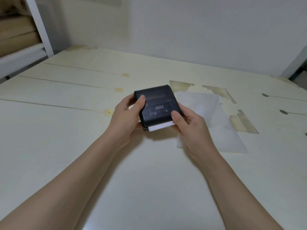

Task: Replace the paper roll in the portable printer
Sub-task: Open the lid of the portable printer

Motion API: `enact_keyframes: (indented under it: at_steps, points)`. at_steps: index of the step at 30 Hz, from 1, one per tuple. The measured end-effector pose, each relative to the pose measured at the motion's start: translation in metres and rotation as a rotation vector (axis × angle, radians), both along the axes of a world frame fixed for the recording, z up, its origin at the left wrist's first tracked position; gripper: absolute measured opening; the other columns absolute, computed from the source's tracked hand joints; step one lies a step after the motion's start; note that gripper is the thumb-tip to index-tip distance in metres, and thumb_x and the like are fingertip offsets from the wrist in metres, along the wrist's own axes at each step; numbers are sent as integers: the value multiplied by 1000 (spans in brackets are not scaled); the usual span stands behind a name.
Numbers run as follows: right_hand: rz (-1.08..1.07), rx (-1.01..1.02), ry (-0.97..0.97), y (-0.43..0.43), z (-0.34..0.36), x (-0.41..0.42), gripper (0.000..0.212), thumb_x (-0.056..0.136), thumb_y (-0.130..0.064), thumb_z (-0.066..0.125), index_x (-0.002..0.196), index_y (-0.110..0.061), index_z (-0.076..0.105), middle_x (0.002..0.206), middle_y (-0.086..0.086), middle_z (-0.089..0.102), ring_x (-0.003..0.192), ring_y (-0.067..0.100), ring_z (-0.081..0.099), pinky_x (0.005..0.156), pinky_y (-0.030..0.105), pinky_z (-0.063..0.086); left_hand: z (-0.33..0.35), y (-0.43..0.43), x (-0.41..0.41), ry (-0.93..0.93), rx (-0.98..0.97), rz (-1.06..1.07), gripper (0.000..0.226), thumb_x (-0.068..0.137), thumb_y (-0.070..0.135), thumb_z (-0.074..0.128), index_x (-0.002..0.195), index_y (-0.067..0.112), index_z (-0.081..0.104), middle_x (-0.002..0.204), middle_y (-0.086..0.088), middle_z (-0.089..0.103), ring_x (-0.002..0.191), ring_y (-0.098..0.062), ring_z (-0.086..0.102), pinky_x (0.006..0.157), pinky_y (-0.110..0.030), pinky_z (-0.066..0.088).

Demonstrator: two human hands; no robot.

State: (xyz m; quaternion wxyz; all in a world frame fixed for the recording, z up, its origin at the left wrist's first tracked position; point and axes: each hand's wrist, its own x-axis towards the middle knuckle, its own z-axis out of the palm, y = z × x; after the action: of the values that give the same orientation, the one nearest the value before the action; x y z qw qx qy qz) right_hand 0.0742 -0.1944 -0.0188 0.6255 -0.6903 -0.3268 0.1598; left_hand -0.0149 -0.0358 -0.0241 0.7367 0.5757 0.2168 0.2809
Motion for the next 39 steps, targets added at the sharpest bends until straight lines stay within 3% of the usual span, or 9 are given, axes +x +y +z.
enact_keyframes:
  at_steps: [4, 9, 13, 18, 23, 26, 30, 33, 39]
  points:
    - [24, 43, 17, -1, 3, -5, 31, 100, -13, 52, 125, -29, 62, 121, -3, 72, 117, 14, 65, 107, 43, 47, 2, 1, -3, 6, 35, -7, 33, 98, 32, 57, 129, 20, 61, 127, 3, 67, 98, -19, 74, 60, -34, 58]
    - [-33, 2, 14, -1, 5, -10, 36, 98, -12, 57, 131, -23, 62, 119, -8, 73, 111, 7, 67, 104, 41, 50, 4, 9, -9, 41, 95, 19, 33, 93, 28, 66, 124, 17, 66, 121, 4, 71, 108, -17, 70, 91, -42, 57]
    - [-125, 58, 108, -1, 8, -8, 33, 97, -14, 60, 129, -18, 64, 113, -5, 75, 103, 6, 71, 94, 35, 57, 9, 9, -13, 96, 22, 1, 64, 86, 30, 74, 142, 16, 47, 122, -4, 64, 102, -19, 72, 89, -43, 59]
    - [-234, 60, 158, 4, 5, -6, 31, 97, -21, 60, 128, -19, 56, 120, 3, 70, 98, 8, 72, 85, 27, 59, 9, -4, -14, 165, 90, 39, 69, 83, 42, 74, 143, 25, 44, 120, -3, 63, 97, -23, 73, 81, -30, 59]
    - [-288, 50, 206, 6, 7, -6, 38, 94, -27, 65, 128, -17, 52, 123, 4, 68, 101, 10, 71, 87, 26, 58, 6, -11, -13, 118, 213, 76, 46, 87, 40, 69, 128, 47, 48, 128, -3, 50, 101, -25, 70, 79, -37, 62]
    - [-225, 94, 272, 4, 10, -10, 38, 95, -22, 63, 131, -13, 55, 120, 3, 72, 98, 6, 73, 86, 20, 58, 7, -13, -14, 102, 276, 69, 34, 92, 37, 64, 125, 38, 57, 132, 0, 50, 99, -18, 70, 77, -34, 63]
    - [-115, 128, 311, 3, 11, -10, 39, 99, -8, 54, 138, -11, 53, 122, 7, 71, 112, 13, 69, 99, 28, 53, 12, -15, -19, 193, 337, 0, 70, 80, 44, 76, 142, 35, 45, 136, 14, 40, 110, -11, 63, 71, -10, 51]
    - [-112, 119, 297, 2, 11, -8, 41, 99, -4, 53, 138, -14, 52, 120, 5, 73, 112, 14, 68, 104, 34, 50, 12, -18, -21, 252, 426, -42, 97, 67, 38, 88, 148, 35, 34, 139, 15, 30, 121, -7, 52, 90, -15, 41]
    - [-137, 105, 323, 3, 9, -8, 44, 96, -3, 55, 137, -16, 51, 116, -1, 74, 108, 12, 70, 104, 37, 50, 14, -17, -19, 270, 461, -3, 95, 64, 41, 88, 145, 39, 38, 136, 16, 36, 116, -7, 56, 86, -15, 41]
